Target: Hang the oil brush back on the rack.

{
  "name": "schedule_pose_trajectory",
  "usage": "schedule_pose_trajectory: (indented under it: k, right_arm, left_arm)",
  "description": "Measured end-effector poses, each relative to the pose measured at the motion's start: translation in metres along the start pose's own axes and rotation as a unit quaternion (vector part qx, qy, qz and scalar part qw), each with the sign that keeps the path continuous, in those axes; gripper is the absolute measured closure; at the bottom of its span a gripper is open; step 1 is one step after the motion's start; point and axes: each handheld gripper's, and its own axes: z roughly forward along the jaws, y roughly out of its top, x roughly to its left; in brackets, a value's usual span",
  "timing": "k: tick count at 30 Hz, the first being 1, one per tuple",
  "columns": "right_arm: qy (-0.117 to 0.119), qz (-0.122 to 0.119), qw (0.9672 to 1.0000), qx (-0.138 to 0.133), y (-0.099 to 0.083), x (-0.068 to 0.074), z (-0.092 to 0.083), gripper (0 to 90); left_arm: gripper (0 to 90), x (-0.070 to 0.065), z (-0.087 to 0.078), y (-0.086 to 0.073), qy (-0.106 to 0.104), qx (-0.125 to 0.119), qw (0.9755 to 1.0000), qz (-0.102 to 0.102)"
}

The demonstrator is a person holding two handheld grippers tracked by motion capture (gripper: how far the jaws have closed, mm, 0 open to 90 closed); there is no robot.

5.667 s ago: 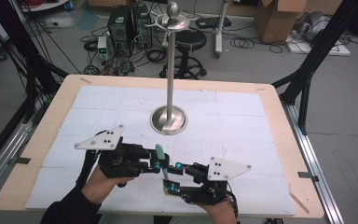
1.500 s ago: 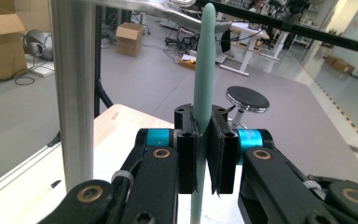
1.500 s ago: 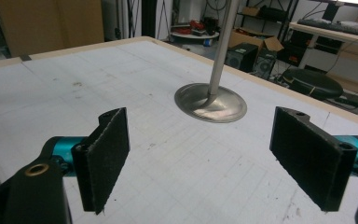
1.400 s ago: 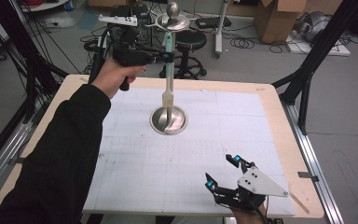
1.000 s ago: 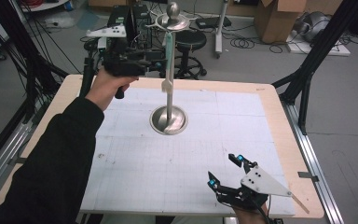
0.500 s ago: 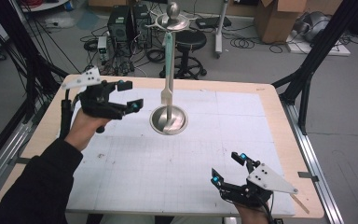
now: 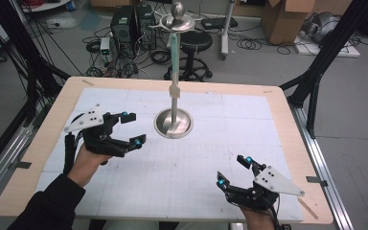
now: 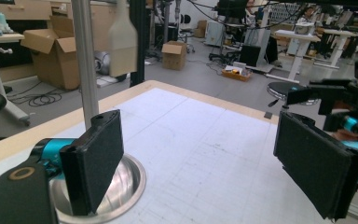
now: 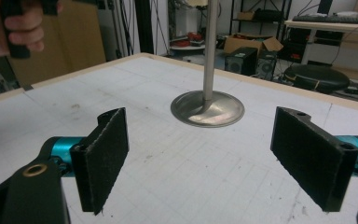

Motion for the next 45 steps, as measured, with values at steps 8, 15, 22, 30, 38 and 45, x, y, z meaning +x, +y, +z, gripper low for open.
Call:
schedule_pose_trajectory:
  k: [8,15,22,30,38,45]
  right_arm:
    - [-0.007,0.007,0.9999,0.003,-0.004,-0.005,-0.001,17.9]
    - [-0.009,0.007,0.9999,0.007,-0.007,-0.005,-0.001,17.9]
    - [-0.011,0.007,0.9999,0.007,-0.008,-0.005,-0.001,17.9]
    - [-0.013,0.004,0.9999,0.008,-0.006,-0.003,0.0,17.9]
    - [-0.01,0.001,0.9999,0.012,-0.006,-0.002,0.004,17.9]
    - [-0.01,0.001,0.9999,0.012,-0.006,-0.002,0.004,17.9]
  left_arm:
    - [16.3,-0.003,-0.02,-0.032,0.013,0.0,0.9998,-0.013]
    - [16.4,-0.003,-0.031,-0.048,0.022,-0.004,0.9995,-0.02]
    - [16.4,-0.002,-0.036,-0.056,0.029,-0.012,0.9992,-0.023]
    - [16.5,-0.003,-0.038,-0.059,0.025,-0.012,0.9994,-0.023]
    - [16.6,-0.002,-0.039,-0.06,0.027,-0.017,0.9991,-0.026]
    - [16.6,-0.002,-0.04,-0.06,0.028,-0.018,0.9991,-0.026]
